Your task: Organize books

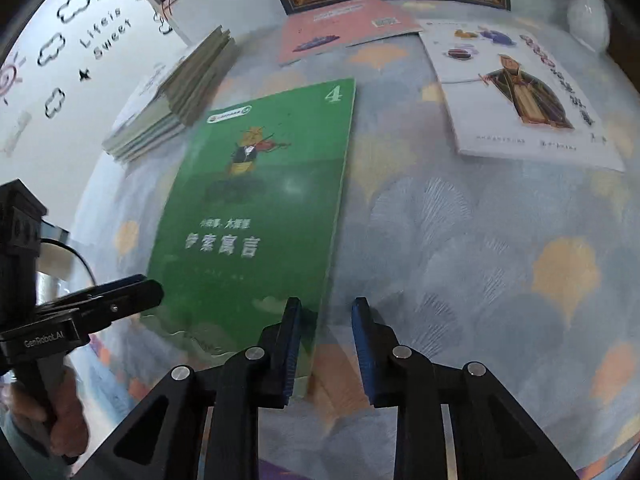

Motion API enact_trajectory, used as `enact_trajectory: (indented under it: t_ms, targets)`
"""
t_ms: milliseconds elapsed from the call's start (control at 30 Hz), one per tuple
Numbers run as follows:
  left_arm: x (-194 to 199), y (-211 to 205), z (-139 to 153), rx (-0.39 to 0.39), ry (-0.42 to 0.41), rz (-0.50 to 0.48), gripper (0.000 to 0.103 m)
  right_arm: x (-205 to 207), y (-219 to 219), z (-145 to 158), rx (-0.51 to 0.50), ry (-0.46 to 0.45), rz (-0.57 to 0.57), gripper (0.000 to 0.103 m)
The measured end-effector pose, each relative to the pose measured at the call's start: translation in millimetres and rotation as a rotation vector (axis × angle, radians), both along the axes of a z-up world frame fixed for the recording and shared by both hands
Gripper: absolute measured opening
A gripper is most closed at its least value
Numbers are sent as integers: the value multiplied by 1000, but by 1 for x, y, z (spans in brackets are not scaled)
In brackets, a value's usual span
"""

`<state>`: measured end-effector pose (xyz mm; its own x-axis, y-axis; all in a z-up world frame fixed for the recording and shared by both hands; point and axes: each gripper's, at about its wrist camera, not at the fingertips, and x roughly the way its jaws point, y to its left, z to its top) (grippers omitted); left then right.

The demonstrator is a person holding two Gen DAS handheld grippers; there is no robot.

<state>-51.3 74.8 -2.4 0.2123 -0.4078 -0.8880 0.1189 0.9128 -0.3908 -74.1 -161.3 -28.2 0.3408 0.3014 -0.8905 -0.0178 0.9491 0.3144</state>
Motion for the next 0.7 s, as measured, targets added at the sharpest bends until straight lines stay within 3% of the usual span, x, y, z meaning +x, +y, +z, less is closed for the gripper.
enact_trajectory:
  t_ms: [133, 267, 333, 367, 467, 500, 533, 600, 667, 700]
  targets:
    - [0, 4, 2, -107, -1, 3, 61, -4, 6, 0, 10, -10, 4, 28]
    - [0, 24, 27, -370, -16, 47, 61, -1, -13, -7, 125, 11, -61, 28]
    - [2, 26, 35, -436, -13, 38, 61, -3, -20, -10, 183, 23, -85, 28]
    - [5, 21, 36, -424, -7, 14, 61, -3, -24, -12, 209, 26, -97, 28]
    - [11, -1, 22, -277, 12, -52, 61, -5, -28, -15, 242, 27, -124, 28]
    - [13, -5, 18, -274, 20, -58, 57, -6, -28, -14, 245, 25, -131, 28]
    - [13, -9, 13, -287, 23, -59, 52, -9, -30, -13, 244, 23, -136, 28]
    - [12, -17, 8, -291, 28, -67, 24, -7, -24, -14, 234, 18, -139, 28]
    - [11, -28, 5, -277, 20, -71, 11, -7, -24, -12, 227, 20, -142, 28]
    - [10, -30, 4, -285, 22, -71, 11, -8, -26, -11, 229, 25, -143, 28]
